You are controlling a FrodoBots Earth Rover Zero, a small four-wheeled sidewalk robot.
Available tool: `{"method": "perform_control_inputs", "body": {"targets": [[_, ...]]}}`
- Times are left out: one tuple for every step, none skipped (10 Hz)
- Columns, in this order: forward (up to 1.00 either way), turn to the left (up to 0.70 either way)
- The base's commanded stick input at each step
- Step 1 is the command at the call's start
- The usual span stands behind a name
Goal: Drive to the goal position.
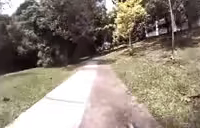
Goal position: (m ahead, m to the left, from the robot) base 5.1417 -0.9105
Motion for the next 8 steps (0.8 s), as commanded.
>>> {"method": "perform_control_inputs", "body": {"targets": [[1.0, 0.0], [1.0, 0.0], [1.0, 0.0], [1.0, 0.0], [1.0, 0.0], [1.0, 0.0], [1.0, 0.0], [1.0, 0.0]]}}
